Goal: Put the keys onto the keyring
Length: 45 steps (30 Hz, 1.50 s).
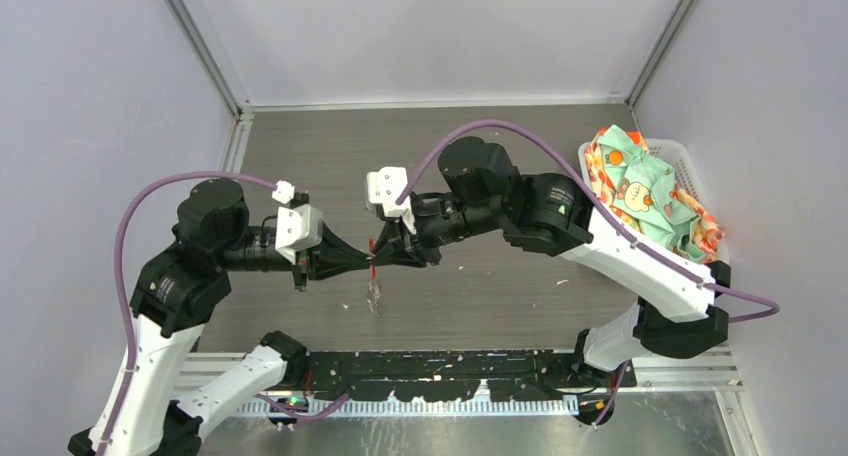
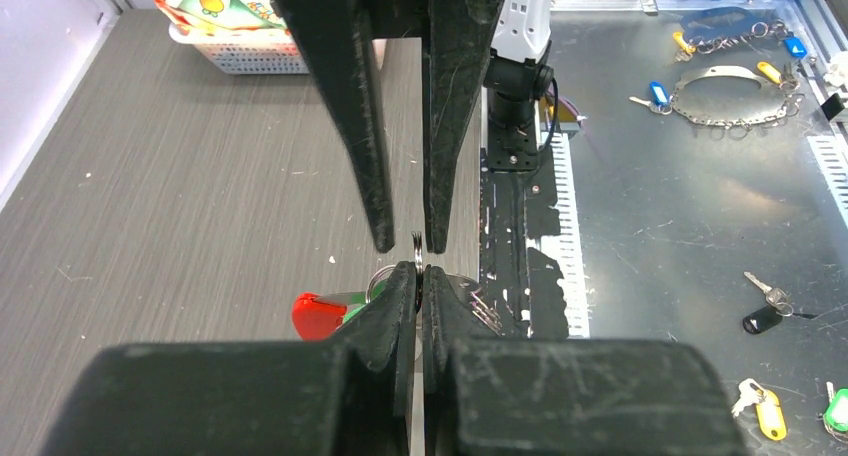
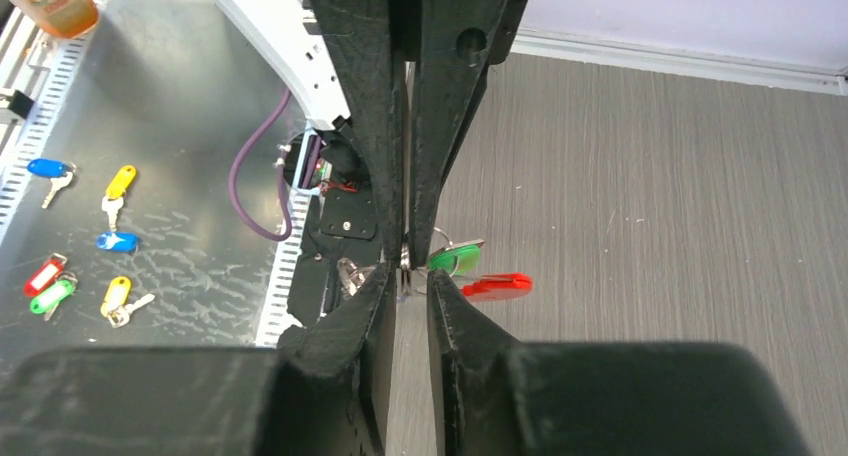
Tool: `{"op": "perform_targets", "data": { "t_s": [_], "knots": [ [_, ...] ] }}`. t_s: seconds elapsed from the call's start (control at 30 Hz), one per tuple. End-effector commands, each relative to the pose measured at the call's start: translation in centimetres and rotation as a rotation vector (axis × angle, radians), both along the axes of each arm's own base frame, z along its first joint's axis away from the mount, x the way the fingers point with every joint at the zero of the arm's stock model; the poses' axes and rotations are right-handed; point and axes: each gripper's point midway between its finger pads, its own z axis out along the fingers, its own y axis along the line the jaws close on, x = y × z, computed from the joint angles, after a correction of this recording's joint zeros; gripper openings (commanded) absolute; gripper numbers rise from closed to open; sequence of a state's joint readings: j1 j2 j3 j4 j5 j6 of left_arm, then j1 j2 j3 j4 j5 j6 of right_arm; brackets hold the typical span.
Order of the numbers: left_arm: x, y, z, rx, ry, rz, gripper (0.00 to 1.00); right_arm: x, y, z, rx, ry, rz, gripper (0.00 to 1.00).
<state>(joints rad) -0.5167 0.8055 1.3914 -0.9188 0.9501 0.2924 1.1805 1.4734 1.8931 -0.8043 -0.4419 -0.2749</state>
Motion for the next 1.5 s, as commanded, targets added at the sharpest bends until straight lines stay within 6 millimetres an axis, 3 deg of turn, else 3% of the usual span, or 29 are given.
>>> {"op": "perform_targets", "data": {
  "t_s": [0.0,0.17,0.23,0.33,0.53,0.6,0.83,0.93,1.07,1.23,1.47],
  "knots": [
    [-0.5,0.1,1.4,-0.032,-0.049,-0.019,0.0,-0.6,-0.7,1.5,0.012,-0.021,0.032,0.2],
    [-0.5,0.0,1.5,-0.039,-0.052,-0.02,0.0,-0.5,-0.5,1.4,-0.009,-0.011,0.032,0.06],
    [-0.5,-0.1,1.6,-0.046,-0.051,-0.025,0.0,-0.2,-0.3,1.2,-0.011,-0.003,0.011,0.06],
    [-0.4,-0.2,1.8,-0.056,-0.05,-0.022,0.0,0.0,0.1,1.0,-0.017,0.009,0.003,0.18],
    [-0.7,-0.1,1.9,-0.06,-0.05,-0.033,0.0,0.6,0.3,1.2,0.0,0.001,-0.03,0.18],
    [-0.8,-0.1,1.9,-0.06,-0.048,-0.034,0.0,0.4,0.4,1.3,0.006,-0.002,-0.015,0.03],
    [-0.8,0.0,1.5,-0.056,-0.049,-0.028,0.01,0.7,0.1,2.2,0.062,-0.012,-0.051,0.01],
    [-0.4,0.3,1.3,-0.05,-0.077,0.01,0.31,1.0,-0.4,3.8,0.173,-0.026,-0.086,0.01],
    [-0.1,0.9,1.8,-0.053,-0.141,0.053,0.32,0.9,-1.3,5.8,0.318,-0.006,-0.09,0.01],
    [-0.3,1.3,2.2,-0.054,-0.203,0.057,0.29,0.5,-1.8,6.6,0.411,0.02,-0.081,0.01],
    [0.8,1.1,2.6,-0.093,-0.297,0.09,0.44,-0.3,-1.8,7.0,0.502,0.078,-0.06,0.01]
  ]
}}
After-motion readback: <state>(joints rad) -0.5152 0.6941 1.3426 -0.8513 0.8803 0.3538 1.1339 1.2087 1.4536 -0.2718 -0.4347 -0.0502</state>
